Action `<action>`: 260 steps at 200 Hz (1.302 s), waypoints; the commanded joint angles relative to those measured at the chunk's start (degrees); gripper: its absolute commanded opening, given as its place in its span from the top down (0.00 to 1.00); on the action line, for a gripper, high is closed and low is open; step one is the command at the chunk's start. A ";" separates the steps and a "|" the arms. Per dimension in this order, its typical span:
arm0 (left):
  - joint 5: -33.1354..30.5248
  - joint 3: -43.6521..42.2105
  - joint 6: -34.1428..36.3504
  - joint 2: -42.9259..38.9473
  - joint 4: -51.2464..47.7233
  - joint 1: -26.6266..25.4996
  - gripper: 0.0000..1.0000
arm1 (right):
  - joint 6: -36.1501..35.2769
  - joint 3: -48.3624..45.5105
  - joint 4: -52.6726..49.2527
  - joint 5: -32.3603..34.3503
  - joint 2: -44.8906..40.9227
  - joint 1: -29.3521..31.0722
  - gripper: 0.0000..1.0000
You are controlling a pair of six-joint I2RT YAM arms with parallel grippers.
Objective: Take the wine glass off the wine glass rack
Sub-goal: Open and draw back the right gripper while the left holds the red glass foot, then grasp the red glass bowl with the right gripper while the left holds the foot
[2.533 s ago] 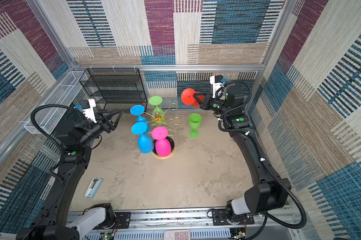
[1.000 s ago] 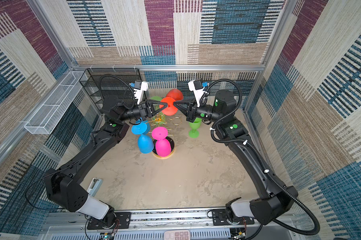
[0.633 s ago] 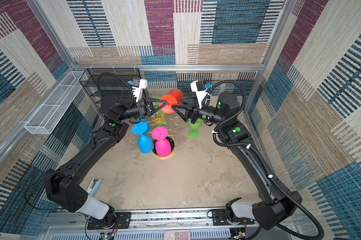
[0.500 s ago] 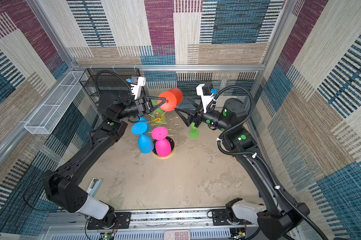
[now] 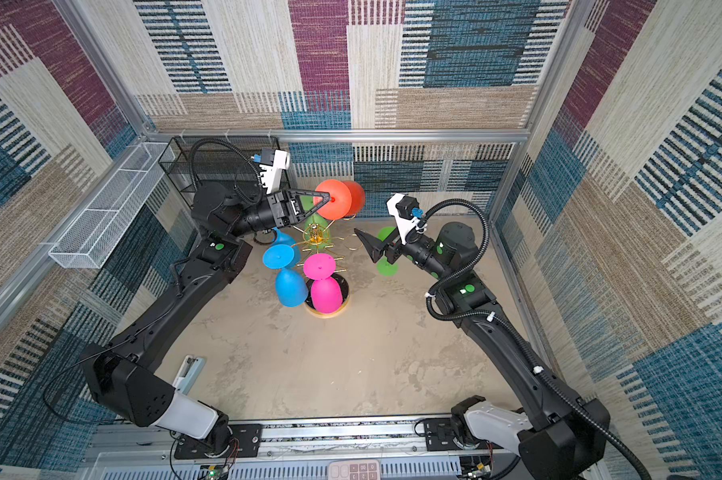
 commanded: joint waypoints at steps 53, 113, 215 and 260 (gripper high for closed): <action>0.92 0.61 -1.71 -0.66 1.17 0.46 1.00 | -4.48 3.82 10.64 -2.43 8.04 0.32 0.01; 1.40 0.96 -2.55 -0.49 0.96 0.82 1.00 | -4.94 9.55 13.18 -3.95 16.11 1.75 0.01; 2.19 0.77 -4.39 -0.38 2.02 1.51 1.00 | -4.52 15.15 13.25 -1.69 22.39 3.18 0.01; 2.57 0.88 -5.74 -0.38 3.18 1.91 1.00 | -4.37 15.07 12.79 -0.63 22.50 3.62 0.06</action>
